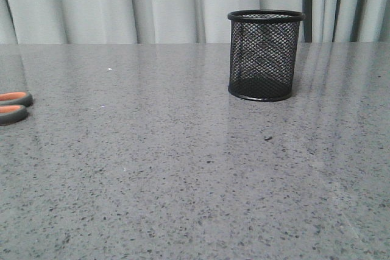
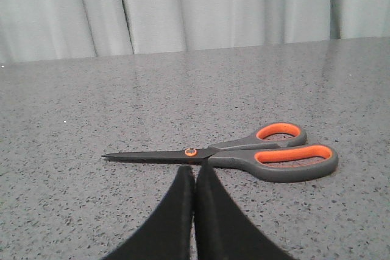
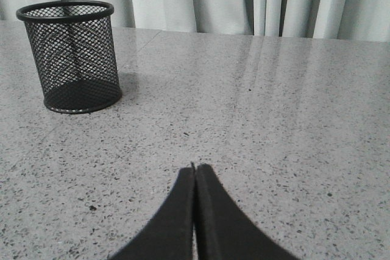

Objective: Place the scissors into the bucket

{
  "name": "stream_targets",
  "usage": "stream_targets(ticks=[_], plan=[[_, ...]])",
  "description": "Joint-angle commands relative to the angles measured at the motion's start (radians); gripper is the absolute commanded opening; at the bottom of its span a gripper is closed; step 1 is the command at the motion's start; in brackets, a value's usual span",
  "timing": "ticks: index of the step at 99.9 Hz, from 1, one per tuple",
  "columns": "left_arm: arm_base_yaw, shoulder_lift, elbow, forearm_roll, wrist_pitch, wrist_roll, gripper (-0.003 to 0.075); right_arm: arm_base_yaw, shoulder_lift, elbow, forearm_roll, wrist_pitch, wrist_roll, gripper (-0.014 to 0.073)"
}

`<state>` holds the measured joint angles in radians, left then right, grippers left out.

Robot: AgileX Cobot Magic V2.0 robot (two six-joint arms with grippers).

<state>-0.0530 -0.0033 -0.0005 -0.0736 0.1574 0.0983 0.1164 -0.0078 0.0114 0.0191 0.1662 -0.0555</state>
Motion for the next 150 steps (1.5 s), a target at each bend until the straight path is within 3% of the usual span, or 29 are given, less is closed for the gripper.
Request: stream_targets(ticks=[1, 59, 74, 120, 135, 150], plan=[[0.003, -0.023, 0.016, -0.003, -0.08, -0.009, -0.002, 0.003, -0.019, 0.026, -0.008, -0.087, -0.005, -0.007], [0.003, -0.023, 0.016, -0.005, -0.08, -0.009, -0.002, 0.003, -0.019, 0.026, -0.006, -0.089, -0.005, -0.007], [0.003, -0.023, 0.016, -0.123, -0.08, -0.009, -0.002, 0.003, -0.019, 0.026, 0.002, -0.109, -0.005, -0.007], [0.003, -0.023, 0.016, -0.446, -0.144, -0.009, -0.002, 0.003, -0.019, 0.026, 0.456, -0.185, -0.005, -0.007], [0.003, -0.023, 0.002, -0.625, -0.185, -0.009, -0.002, 0.003, -0.019, 0.024, 0.481, -0.223, -0.005, -0.0069], [0.003, -0.021, -0.055, -0.656, -0.168, -0.009, -0.0021, 0.003, -0.013, -0.034, 0.481, -0.214, -0.005, -0.0062]])
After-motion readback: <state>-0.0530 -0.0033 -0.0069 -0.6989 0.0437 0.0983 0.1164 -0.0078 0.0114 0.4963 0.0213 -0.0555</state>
